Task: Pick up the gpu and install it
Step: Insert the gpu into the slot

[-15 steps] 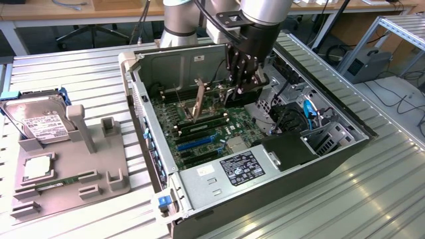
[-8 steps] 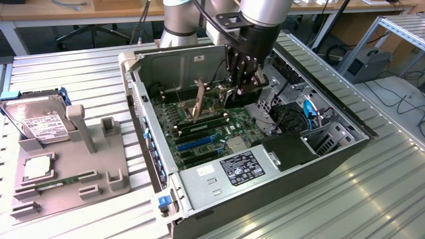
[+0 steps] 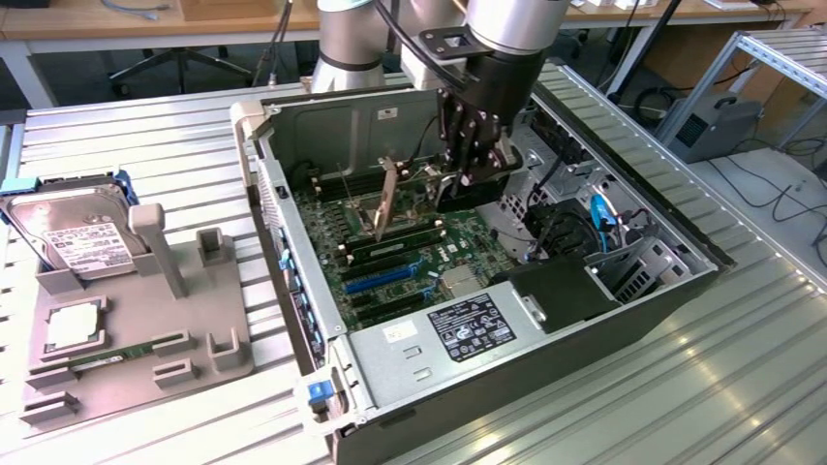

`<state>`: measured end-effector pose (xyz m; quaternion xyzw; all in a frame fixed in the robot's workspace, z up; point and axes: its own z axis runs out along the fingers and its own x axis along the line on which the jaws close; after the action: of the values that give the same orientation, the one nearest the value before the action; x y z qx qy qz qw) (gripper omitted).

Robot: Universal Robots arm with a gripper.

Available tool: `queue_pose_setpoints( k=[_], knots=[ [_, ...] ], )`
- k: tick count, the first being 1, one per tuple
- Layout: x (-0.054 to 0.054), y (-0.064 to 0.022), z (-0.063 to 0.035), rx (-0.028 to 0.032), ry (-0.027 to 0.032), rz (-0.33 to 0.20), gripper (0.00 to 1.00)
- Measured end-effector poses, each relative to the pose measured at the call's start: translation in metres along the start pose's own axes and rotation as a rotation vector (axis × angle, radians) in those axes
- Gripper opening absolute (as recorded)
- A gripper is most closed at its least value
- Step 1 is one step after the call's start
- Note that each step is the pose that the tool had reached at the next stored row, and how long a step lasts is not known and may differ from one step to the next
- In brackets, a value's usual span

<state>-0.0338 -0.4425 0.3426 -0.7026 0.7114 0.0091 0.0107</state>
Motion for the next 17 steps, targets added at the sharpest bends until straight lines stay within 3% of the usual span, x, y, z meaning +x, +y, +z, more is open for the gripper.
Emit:
queue_pose_setpoints(
  k=[9, 17],
  knots=[
    [0.0002, 0.0003, 0.0055, 0.0000, 0.0001, 0.000, 0.27],
    [0.0004, 0.0081, 0.0089, 0.0000, 0.0000, 0.000, 0.27]
  ],
)
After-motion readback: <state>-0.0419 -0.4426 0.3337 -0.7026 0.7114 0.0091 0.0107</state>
